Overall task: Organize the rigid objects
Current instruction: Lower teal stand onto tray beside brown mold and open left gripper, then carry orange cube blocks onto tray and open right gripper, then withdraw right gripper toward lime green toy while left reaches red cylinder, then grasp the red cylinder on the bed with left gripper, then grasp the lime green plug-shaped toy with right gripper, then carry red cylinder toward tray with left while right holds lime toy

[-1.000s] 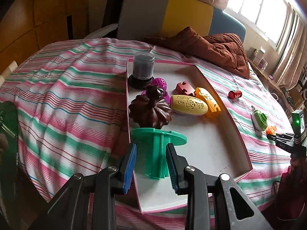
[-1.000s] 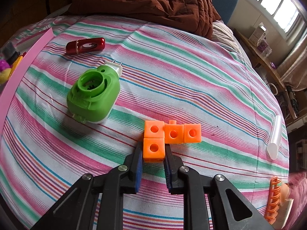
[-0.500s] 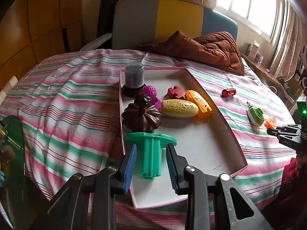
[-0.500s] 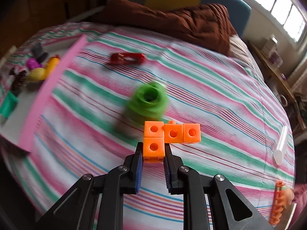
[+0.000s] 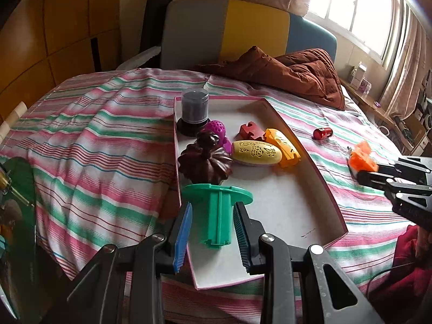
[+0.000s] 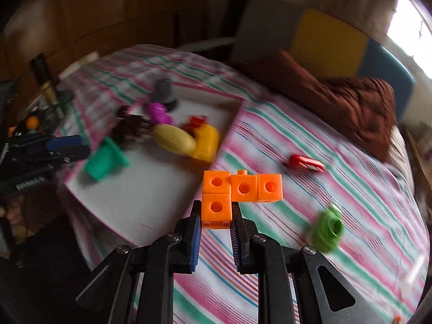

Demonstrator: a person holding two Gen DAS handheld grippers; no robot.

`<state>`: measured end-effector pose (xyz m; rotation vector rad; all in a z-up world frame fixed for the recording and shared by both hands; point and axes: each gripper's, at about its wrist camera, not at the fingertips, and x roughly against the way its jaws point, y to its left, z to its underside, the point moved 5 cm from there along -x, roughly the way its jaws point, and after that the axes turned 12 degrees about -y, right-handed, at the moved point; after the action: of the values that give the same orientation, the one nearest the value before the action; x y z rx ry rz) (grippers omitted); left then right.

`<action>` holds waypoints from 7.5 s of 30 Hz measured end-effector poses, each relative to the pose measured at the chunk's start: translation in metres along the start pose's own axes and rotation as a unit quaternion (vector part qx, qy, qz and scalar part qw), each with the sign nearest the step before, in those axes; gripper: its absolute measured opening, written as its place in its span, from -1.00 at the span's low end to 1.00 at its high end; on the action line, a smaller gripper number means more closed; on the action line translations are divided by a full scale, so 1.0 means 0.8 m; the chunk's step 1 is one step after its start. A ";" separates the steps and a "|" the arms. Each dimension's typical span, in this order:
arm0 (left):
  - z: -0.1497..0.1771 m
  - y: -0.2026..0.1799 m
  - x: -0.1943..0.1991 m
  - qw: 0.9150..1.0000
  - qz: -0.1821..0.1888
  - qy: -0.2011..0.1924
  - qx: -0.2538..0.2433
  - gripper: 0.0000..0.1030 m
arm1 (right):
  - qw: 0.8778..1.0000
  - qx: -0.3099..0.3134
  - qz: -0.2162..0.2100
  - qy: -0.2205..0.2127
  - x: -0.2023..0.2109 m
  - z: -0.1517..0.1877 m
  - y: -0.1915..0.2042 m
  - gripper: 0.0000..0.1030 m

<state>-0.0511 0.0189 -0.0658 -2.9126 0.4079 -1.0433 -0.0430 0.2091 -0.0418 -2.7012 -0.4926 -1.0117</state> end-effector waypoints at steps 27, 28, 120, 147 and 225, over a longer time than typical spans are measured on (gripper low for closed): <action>0.005 0.033 0.001 0.999 -0.021 0.002 0.029 -0.39 | 0.995 0.030 -0.073 0.060 -0.127 -0.017 0.100 -0.56; 0.005 0.034 0.000 0.999 -0.022 0.003 0.030 -0.39 | 0.995 0.029 -0.075 0.059 -0.127 -0.017 0.100 -0.55; -0.090 -0.337 -0.290 0.951 0.146 0.126 -0.240 -0.51 | 0.904 -0.362 0.224 -0.041 0.043 0.099 -0.307 0.51; -0.045 -0.270 -0.098 0.967 0.195 0.071 -0.149 -0.55 | 0.933 -0.339 0.115 -0.015 -0.026 0.084 -0.252 0.51; -0.003 -0.107 -0.046 0.976 0.125 0.049 -0.170 -0.53 | 0.950 -0.208 0.210 0.098 -0.046 0.115 -0.251 0.03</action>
<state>-0.0599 0.1109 -0.0777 -2.9840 1.0211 -1.1808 -0.0906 0.4140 -0.1177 -2.8153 0.3633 -1.3461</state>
